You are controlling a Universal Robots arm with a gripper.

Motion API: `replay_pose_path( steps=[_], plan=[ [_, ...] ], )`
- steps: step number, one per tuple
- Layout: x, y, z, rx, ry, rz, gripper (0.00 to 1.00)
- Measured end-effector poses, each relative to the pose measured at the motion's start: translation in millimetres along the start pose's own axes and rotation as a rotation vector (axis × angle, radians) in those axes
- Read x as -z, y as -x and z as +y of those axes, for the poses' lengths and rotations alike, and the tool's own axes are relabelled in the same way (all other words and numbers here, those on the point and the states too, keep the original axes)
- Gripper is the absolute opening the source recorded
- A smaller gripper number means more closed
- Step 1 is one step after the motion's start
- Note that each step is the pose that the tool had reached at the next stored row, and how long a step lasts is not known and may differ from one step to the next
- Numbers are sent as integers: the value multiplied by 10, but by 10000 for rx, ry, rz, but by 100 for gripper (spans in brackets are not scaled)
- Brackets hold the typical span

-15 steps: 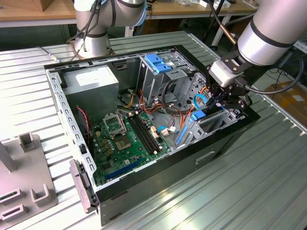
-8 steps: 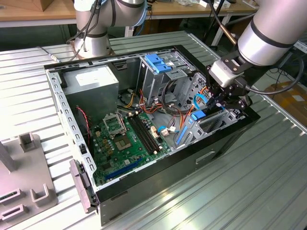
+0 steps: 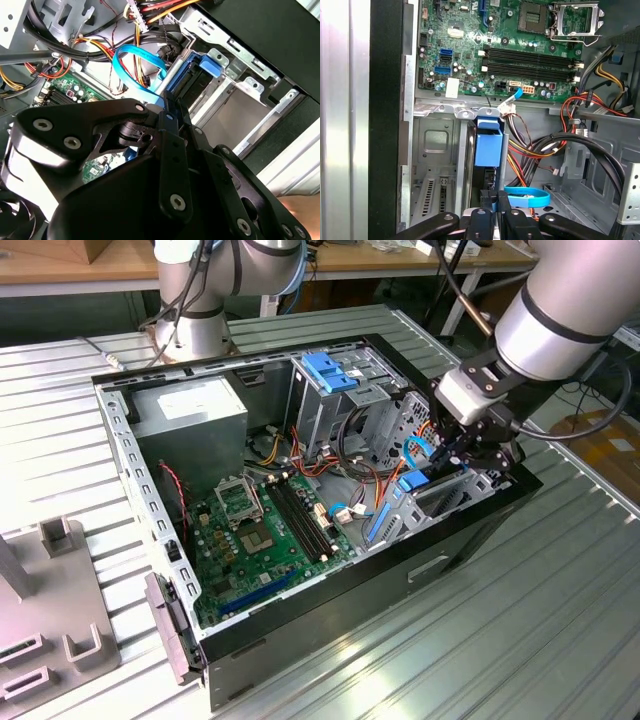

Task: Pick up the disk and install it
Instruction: 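Insert the first disk wire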

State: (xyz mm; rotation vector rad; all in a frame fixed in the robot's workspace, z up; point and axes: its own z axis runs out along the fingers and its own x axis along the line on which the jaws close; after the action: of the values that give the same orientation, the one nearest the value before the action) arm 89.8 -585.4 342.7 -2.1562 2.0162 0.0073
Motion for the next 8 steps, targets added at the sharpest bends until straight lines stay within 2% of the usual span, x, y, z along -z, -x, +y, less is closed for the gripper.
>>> replay_pose_path(
  steps=[8],
  plan=[
    [-20,-7,3,-1,0,-5,16]
  ],
)
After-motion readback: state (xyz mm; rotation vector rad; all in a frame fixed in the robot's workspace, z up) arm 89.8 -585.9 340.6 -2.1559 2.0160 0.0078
